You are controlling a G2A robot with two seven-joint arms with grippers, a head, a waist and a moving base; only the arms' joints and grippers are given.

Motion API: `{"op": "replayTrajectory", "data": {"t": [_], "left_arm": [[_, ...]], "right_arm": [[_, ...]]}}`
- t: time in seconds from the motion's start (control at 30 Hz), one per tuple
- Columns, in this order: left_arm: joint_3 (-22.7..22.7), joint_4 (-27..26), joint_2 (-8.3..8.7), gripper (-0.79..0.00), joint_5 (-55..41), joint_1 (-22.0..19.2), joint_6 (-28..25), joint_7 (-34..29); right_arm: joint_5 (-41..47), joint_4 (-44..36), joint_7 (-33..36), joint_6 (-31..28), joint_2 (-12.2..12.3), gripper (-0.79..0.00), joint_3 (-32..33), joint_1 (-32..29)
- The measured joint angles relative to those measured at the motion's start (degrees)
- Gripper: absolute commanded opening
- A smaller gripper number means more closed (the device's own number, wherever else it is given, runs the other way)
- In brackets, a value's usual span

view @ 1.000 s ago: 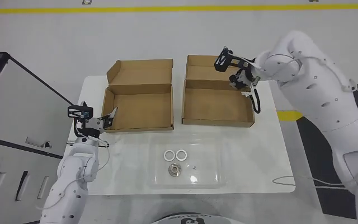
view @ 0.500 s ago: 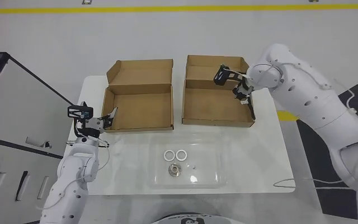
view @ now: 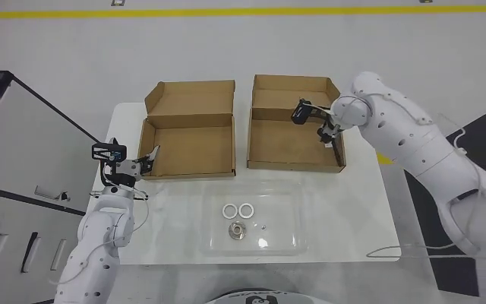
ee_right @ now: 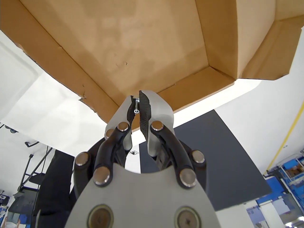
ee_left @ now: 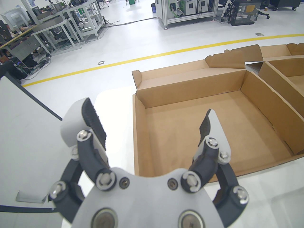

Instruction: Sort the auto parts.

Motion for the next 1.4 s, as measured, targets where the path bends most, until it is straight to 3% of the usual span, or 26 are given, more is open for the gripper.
{"op": "replayTrajectory", "data": {"t": [0.67,1.4], "left_arm": [[0.00,0.00,0.00,0.000,0.00,0.00,0.00,0.00],[0.00,0.00,0.00,0.000,0.00,0.00,0.00,0.00]], "right_arm": [[-8.58,5.91,-8.16,0.14,-4.42,-0.785,-3.15,-1.89],[-9.80,16.29,-9.09,-3.23,-10.36,-0.785,-5.26,-2.11]]}}
